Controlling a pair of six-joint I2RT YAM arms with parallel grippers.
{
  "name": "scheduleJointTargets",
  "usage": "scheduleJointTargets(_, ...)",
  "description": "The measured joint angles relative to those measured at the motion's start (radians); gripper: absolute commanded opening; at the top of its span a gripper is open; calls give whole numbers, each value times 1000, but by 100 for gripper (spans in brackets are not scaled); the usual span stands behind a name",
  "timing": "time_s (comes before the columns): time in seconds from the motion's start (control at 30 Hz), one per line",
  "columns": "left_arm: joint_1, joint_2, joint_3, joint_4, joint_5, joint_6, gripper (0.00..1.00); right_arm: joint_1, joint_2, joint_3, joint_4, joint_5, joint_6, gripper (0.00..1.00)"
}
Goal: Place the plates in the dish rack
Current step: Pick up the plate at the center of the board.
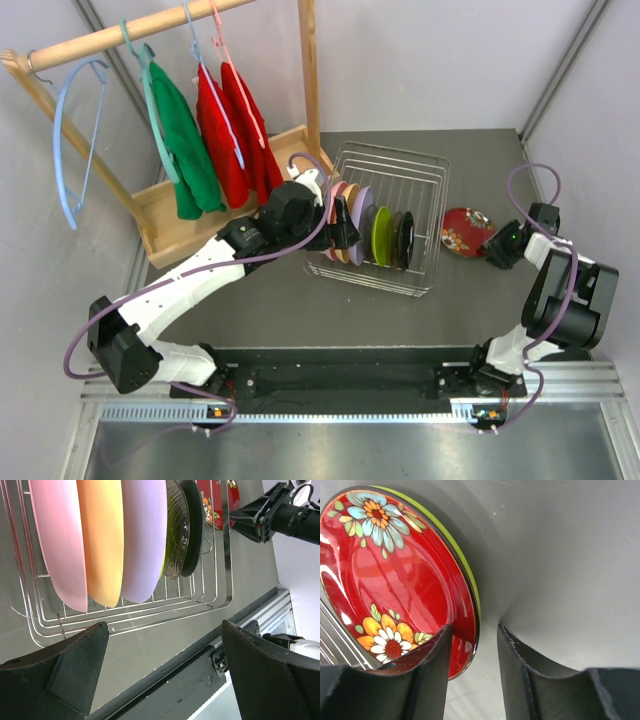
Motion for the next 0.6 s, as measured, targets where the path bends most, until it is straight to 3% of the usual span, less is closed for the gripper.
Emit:
scheduleJointTargets(0.3,0,8,0,0,0,0,99,0,23,39,-3,12,2,0)
scheduleJointTargets(0.6,0,11,0,0,0,0,99,0,-40,44,-58,47,-9,0)
